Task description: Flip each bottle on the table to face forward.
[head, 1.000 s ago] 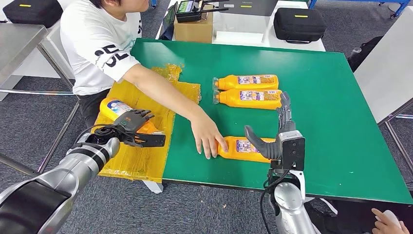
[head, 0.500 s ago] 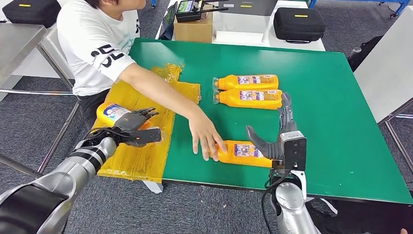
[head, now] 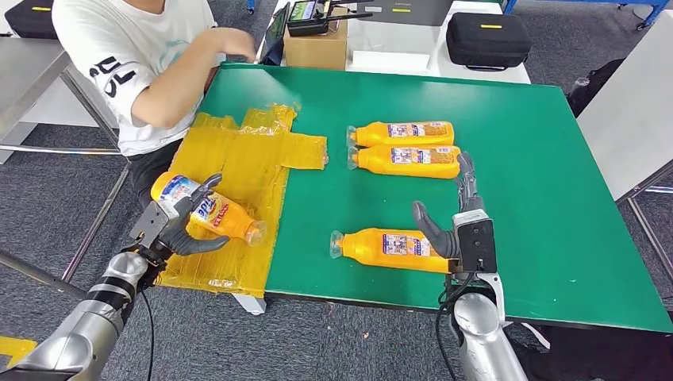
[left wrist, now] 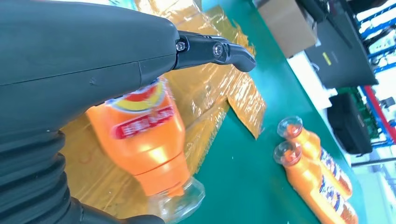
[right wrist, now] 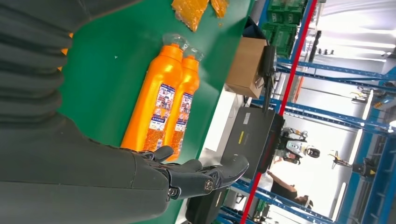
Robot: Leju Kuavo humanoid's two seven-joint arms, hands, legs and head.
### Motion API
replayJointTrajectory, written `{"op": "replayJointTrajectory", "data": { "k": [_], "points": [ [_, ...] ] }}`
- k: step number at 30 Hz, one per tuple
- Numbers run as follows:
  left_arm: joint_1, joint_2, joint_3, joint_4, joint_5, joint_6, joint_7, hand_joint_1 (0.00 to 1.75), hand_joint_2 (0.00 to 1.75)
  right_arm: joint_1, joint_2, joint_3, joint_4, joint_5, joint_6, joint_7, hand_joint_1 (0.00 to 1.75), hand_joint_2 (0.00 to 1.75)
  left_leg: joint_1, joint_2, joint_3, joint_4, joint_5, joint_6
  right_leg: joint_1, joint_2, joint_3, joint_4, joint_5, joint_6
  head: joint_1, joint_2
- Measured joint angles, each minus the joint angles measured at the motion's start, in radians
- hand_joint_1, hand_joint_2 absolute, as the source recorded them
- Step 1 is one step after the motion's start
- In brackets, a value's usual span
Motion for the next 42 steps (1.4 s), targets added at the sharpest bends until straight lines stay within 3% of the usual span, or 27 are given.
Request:
{"op": "replayJointTrajectory", "data": {
  "k": [15, 20, 24, 30, 34, 38, 42],
  "points": [
    [0.040, 0.004, 0.048, -0.064, 0.009, -0.002, 0.008, 0.00, 1.75, -0.008, -0.009, 0.003, 0.024, 0.000, 0.002, 0.000, 0.00, 0.00, 0.000, 0.000, 0.000, 0.000, 0.000, 0.000, 0.000, 0.000, 0.000, 0.000, 0.000, 0.000, 0.000, 0.000],
    [0.066, -0.001, 0.061, -0.096, 0.095, -0.061, 0.021, 0.00, 1.75, -0.014, -0.012, 0.007, 0.034, 0.038, 0.006, 0.043, 0.00, 0.00, 0.000, 0.000, 0.000, 0.000, 0.000, 0.000, 0.000, 0.000, 0.000, 0.000, 0.000, 0.000, 0.000, 0.000],
    [0.122, -0.043, 0.099, -0.185, 0.271, -0.115, 0.126, 0.00, 1.75, -0.041, -0.019, 0.010, 0.082, 0.130, 0.024, 0.130, 0.00, 1.75, 0.000, 0.000, 0.000, 0.000, 0.000, 0.000, 0.000, 0.000, 0.000, 0.000, 0.000, 0.000, 0.000, 0.000],
    [0.187, -0.141, 0.102, -0.323, 0.433, -0.071, 0.326, 0.00, 1.75, -0.091, -0.046, 0.035, 0.193, 0.339, 0.083, 0.281, 0.00, 1.75, -0.001, -0.001, 0.000, 0.000, 0.000, 0.000, -0.001, -0.001, 0.000, -0.001, 0.000, 0.000, 0.000, 0.000],
    [0.198, -0.208, 0.032, -0.387, 0.470, 0.005, 0.395, 0.00, 1.75, -0.051, -0.081, 0.071, 0.208, 0.523, 0.105, 0.335, 0.00, 0.00, -0.001, -0.006, -0.001, 0.001, 0.000, 0.000, -0.001, -0.005, 0.000, -0.001, 0.000, 0.000, 0.000, 0.000],
    [0.191, -0.235, -0.037, -0.412, 0.501, 0.043, 0.401, 0.00, 1.75, -0.003, -0.103, 0.098, 0.190, 0.598, 0.126, 0.355, 0.00, 1.75, -0.001, -0.004, -0.002, 0.001, -0.001, 0.001, -0.001, -0.003, -0.001, -0.001, 0.000, 0.000, 0.000, 0.000],
    [0.188, -0.241, -0.060, -0.425, 0.515, 0.055, 0.400, 0.00, 1.75, 0.030, -0.119, 0.103, 0.164, 0.627, 0.124, 0.364, 0.00, 1.75, -0.001, -0.003, -0.001, 0.001, -0.001, 0.001, -0.001, -0.003, -0.001, -0.001, 0.000, 0.000, 0.000, 0.000]
  ]
}}
